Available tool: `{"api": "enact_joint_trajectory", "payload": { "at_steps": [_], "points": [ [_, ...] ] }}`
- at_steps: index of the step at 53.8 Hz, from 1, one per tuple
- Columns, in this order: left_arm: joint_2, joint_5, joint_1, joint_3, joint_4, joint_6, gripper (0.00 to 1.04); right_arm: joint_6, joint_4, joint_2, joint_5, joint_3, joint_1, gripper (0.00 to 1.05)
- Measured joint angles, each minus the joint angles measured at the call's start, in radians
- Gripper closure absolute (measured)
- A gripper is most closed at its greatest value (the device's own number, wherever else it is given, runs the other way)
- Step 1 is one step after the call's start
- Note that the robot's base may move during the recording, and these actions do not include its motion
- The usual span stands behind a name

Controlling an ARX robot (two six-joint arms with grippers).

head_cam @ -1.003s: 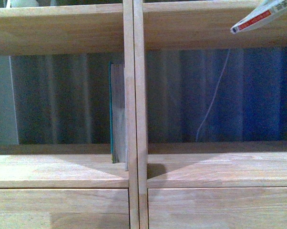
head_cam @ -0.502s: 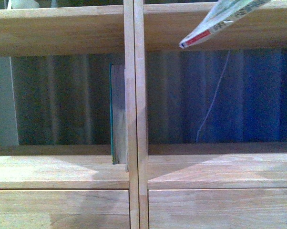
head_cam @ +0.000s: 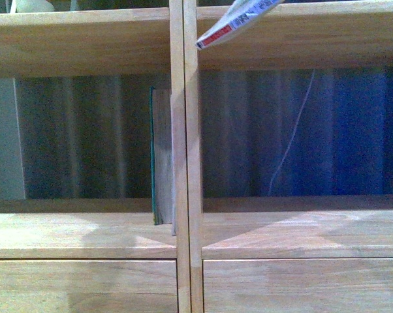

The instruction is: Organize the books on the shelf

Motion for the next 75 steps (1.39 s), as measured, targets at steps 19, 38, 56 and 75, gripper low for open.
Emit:
{"api": "enact_joint_trajectory", "payload": {
  "at_steps": [19,38,56,75],
  "points": [
    [0.143,-0.181,-0.19,0.036,0.332,-0.531,0.07,0.025,0.063,0.062,-0.01,0.014,0.034,0.97],
    [0.215,-0.282,-0.262,0.09,0.385,-0.602,0.07,0.059,0.064,0.062,-0.008,0.021,0.124,0.97],
    [0.234,-0.349,-0.301,0.116,0.384,-0.597,0.07,0.042,0.085,-0.019,0.098,-0.004,0.297,0.97],
    [0.195,-0.377,-0.332,0.116,0.388,-0.595,0.07,0.051,0.093,-0.012,0.117,-0.049,0.369,0.97]
  ]
}}
